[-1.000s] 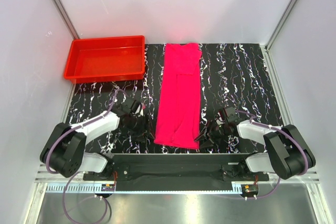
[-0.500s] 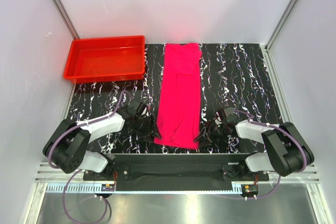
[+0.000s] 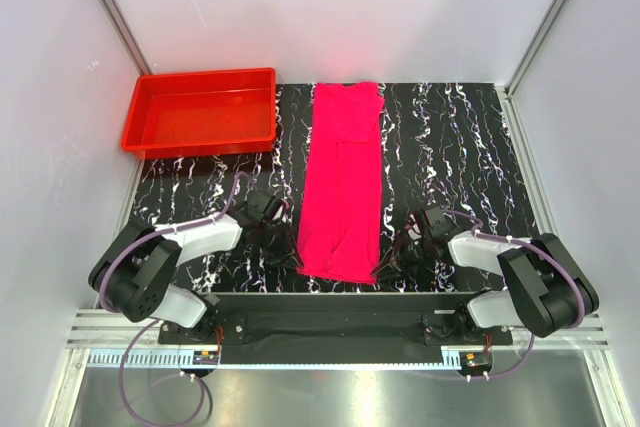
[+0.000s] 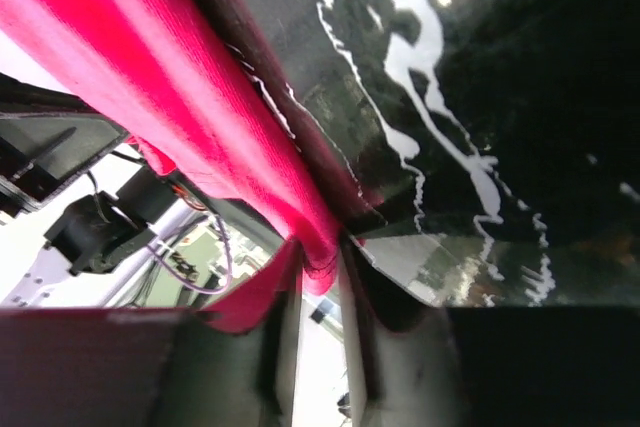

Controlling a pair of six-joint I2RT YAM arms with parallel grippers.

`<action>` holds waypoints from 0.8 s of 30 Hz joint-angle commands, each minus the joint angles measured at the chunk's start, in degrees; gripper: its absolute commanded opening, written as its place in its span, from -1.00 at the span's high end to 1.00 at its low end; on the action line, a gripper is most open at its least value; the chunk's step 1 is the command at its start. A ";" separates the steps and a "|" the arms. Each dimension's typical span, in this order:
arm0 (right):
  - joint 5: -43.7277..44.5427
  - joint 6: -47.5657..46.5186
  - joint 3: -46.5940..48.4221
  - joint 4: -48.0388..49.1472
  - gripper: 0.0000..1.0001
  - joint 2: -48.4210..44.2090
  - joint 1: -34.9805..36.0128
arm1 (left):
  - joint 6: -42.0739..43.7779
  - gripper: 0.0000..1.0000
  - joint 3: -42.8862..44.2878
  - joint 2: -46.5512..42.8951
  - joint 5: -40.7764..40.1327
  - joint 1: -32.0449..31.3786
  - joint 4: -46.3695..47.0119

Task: Fold and stack the t-shirts
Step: Fold the tshirt

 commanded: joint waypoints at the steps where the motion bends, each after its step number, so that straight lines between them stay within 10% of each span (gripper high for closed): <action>1: 7.20 -2.20 -2.54 -2.05 0.60 2.42 0.73 | 2.33 0.62 -2.27 1.72 -5.77 -0.76 -0.40; 4: 6.93 -2.73 -2.45 -2.66 0.97 1.37 0.90 | 2.07 0.79 -3.06 0.93 -5.86 -1.55 -0.40; 14: 7.54 -3.70 1.93 -19.35 1.00 -14.70 1.08 | 0.21 1.00 -2.54 -11.00 -7.71 -7.88 -10.12; 24: 12.82 -7.91 27.64 -29.63 1.00 -4.13 0.21 | 14.36 1.00 30.66 0.10 -13.51 -1.65 -28.95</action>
